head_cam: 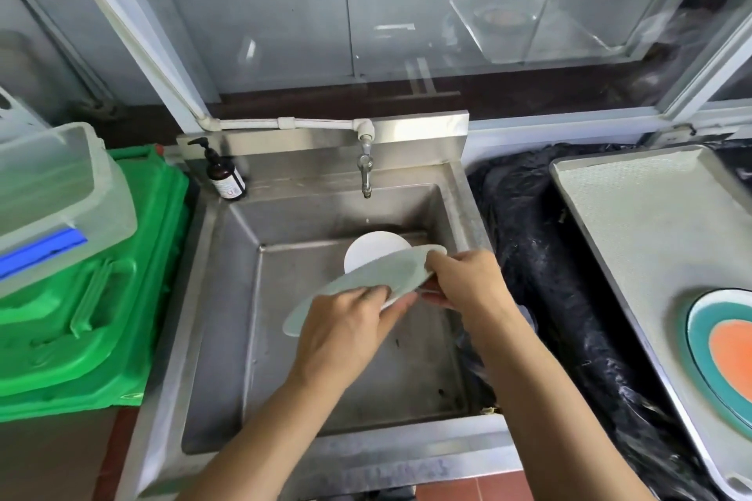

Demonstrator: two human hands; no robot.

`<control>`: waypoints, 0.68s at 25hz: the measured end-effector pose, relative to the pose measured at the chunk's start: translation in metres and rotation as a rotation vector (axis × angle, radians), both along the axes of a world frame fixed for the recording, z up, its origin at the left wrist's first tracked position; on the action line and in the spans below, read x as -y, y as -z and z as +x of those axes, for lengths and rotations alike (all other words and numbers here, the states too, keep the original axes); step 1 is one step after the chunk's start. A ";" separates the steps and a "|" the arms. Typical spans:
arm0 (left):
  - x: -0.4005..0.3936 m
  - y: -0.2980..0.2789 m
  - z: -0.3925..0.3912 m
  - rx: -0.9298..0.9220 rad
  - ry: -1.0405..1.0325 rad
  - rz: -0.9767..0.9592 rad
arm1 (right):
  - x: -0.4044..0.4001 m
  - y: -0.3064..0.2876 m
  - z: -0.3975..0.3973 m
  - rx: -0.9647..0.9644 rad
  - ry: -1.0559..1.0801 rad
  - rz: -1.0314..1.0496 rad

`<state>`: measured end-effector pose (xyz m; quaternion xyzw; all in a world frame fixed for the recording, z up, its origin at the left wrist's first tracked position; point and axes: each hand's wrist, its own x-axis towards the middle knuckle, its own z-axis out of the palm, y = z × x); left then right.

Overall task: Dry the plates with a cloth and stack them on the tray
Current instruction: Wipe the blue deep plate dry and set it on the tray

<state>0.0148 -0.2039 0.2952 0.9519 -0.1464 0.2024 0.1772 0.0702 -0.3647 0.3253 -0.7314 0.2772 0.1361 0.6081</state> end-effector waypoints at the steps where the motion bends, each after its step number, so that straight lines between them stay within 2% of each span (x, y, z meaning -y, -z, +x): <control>1: -0.003 0.007 -0.002 0.069 0.038 0.076 | 0.001 0.006 -0.002 -0.054 0.048 0.101; 5: -0.012 0.031 -0.013 0.127 0.052 0.180 | -0.002 0.026 -0.012 -0.083 0.118 0.328; 10: -0.025 0.034 -0.029 -0.072 0.033 0.078 | -0.009 0.043 -0.026 0.044 0.104 0.478; 12: -0.036 0.026 -0.027 -0.145 0.039 -0.036 | -0.007 0.047 -0.030 0.076 0.098 0.531; 14: -0.054 0.019 -0.017 -0.141 -0.035 -0.154 | -0.004 0.049 -0.032 0.103 0.093 0.561; 17: -0.091 0.010 0.004 -0.114 -0.292 -0.229 | -0.001 0.049 -0.038 0.133 0.077 0.583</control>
